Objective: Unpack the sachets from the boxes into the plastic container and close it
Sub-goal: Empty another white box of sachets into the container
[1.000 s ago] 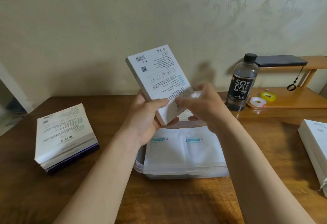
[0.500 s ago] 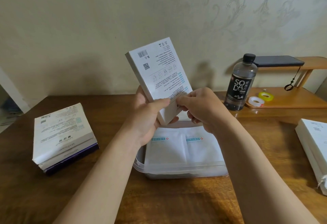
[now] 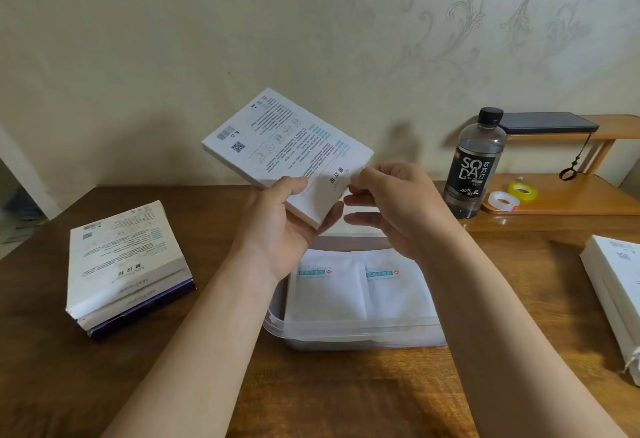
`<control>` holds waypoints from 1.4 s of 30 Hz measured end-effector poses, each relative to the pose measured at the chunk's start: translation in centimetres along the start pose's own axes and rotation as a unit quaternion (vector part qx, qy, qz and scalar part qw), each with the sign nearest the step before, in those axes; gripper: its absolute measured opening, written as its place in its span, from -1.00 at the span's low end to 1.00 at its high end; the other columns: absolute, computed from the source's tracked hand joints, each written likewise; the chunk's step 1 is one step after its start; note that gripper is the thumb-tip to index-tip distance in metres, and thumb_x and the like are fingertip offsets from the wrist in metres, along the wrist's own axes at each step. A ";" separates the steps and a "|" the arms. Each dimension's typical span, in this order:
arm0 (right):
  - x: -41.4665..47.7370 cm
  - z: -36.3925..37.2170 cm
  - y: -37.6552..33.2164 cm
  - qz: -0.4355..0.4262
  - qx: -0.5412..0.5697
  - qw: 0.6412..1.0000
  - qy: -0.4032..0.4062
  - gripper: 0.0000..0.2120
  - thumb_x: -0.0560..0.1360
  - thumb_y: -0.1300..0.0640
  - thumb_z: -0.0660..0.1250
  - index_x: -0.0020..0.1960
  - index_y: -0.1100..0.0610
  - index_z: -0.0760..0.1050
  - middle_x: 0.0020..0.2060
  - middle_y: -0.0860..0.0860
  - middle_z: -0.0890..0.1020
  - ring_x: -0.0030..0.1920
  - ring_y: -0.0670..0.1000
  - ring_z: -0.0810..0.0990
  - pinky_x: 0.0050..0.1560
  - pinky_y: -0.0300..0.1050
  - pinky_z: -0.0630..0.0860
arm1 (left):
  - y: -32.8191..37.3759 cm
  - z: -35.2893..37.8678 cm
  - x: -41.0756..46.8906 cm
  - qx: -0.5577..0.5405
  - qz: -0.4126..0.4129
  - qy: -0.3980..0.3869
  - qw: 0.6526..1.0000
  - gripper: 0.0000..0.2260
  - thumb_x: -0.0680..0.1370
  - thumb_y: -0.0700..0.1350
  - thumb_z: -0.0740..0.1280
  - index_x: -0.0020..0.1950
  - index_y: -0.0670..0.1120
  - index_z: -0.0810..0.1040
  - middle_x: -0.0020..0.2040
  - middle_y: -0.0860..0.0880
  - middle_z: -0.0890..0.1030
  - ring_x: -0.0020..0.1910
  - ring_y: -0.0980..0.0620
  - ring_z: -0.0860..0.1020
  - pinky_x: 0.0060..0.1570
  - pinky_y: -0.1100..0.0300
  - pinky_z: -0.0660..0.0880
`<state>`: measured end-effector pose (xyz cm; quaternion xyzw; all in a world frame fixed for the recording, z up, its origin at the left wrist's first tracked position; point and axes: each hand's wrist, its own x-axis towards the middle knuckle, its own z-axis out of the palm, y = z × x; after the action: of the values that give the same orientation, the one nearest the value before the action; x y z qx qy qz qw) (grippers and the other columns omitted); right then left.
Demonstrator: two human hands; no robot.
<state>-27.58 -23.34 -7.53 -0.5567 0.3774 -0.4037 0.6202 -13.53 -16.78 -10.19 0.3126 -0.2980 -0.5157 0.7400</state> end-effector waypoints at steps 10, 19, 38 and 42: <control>-0.2 0.3 -0.4 0.005 0.116 0.993 -0.005 -0.87 0.53 0.38 0.25 -0.06 0.41 0.56 -0.17 0.25 0.67 -0.16 0.14 0.69 -0.22 -0.08 0.64 | 0.3 0.2 0.1 -0.098 -0.016 0.024 0.995 -0.66 0.62 -0.28 0.18 0.34 -0.01 0.51 0.23 -0.19 0.66 -0.01 -0.16 0.68 -0.13 0.03 0.65; -0.4 0.5 -0.2 0.007 0.149 0.989 -0.011 -0.84 0.53 0.41 0.21 -0.14 0.39 0.55 -0.07 0.35 0.69 -0.12 0.20 0.71 -0.12 -0.07 0.68 | 0.3 0.4 0.1 -0.134 -0.019 0.059 0.989 -0.71 0.63 -0.29 0.17 0.24 -0.02 0.54 0.16 -0.17 0.70 -0.02 -0.17 0.69 -0.16 0.04 0.66; 0.6 -0.5 0.3 0.000 0.135 0.990 0.031 -0.53 0.58 0.34 0.21 0.43 -0.01 0.36 -0.07 0.17 0.70 -0.18 0.11 0.66 0.03 0.10 0.66 | 0.1 -0.1 0.2 -0.034 -0.041 0.014 0.999 -0.59 0.59 -0.32 0.26 0.38 0.02 0.50 0.26 -0.14 0.66 0.29 -0.20 0.60 0.37 -0.30 0.42; 0.6 -0.7 0.1 -0.006 0.143 0.990 0.001 -0.60 0.56 0.38 0.21 0.33 0.09 0.50 -0.16 0.11 0.72 -0.25 0.07 0.65 0.13 0.17 0.61 | 0.2 0.1 0.1 -0.042 -0.035 0.038 0.998 -0.66 0.59 -0.32 0.27 0.28 0.02 0.55 0.20 -0.12 0.69 0.25 -0.13 0.63 0.39 -0.19 0.44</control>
<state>-27.94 -24.13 -7.72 -0.4640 0.3131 -0.4582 0.6904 -13.43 -16.85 -10.00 0.3110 -0.2370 -0.5409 0.7447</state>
